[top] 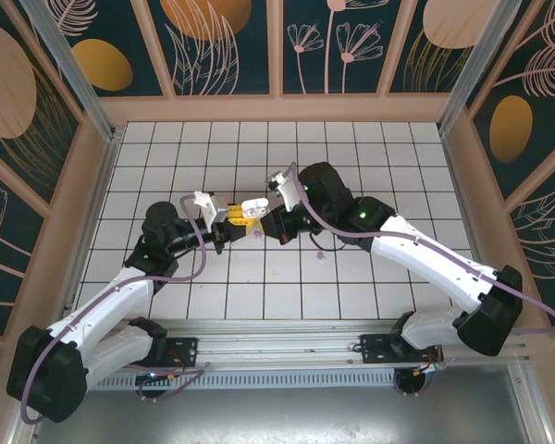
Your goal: Insert the wireless bluetooth earbuds into the charging case
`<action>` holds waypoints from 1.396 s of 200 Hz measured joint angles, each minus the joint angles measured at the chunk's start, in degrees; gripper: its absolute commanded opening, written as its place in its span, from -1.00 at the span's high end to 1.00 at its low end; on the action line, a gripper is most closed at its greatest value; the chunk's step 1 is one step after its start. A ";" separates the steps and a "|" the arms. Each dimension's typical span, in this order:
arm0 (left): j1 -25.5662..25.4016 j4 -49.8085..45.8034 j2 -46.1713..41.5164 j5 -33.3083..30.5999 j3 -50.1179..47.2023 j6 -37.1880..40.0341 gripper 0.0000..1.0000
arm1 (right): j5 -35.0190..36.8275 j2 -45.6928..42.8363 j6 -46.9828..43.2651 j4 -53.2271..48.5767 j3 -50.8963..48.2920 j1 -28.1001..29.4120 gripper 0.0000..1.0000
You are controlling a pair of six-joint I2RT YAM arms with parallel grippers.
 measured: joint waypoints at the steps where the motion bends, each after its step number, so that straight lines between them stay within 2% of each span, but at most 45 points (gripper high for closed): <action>1: 0.00 0.00 0.00 0.02 0.00 0.00 1.00 | -0.04 -0.04 0.00 0.00 -0.07 -0.04 1.00; 90: 0.00 0.00 -1.07 0.02 0.00 0.00 1.00 | -4.68 -4.94 1.29 1.33 -2.75 -3.82 0.99; 100: 0.00 0.00 -1.11 0.09 0.00 0.00 1.00 | -4.85 -5.55 1.68 1.42 -2.75 -4.55 0.85; 126: 0.00 0.00 -1.14 0.74 -0.02 0.00 1.00 | -4.94 -7.10 3.87 2.84 -2.75 -8.04 0.26; 150: 0.00 0.02 -1.22 1.97 -0.02 -0.02 1.00 | -6.71 -7.19 5.79 6.58 -2.73 -11.39 -0.01; 167: 0.00 0.04 -1.22 3.17 -0.02 -0.37 1.00 | -10.14 -5.97 7.58 9.31 -2.36 -12.55 -0.11; 223: 0.00 -0.02 -1.01 6.47 0.79 -0.96 1.00 | -21.73 4.46 8.33 11.74 0.96 -12.76 -0.17; 279: 0.00 -0.33 0.35 8.20 2.38 -1.33 1.00 | -31.06 6.54 9.38 13.03 2.60 -12.76 -0.03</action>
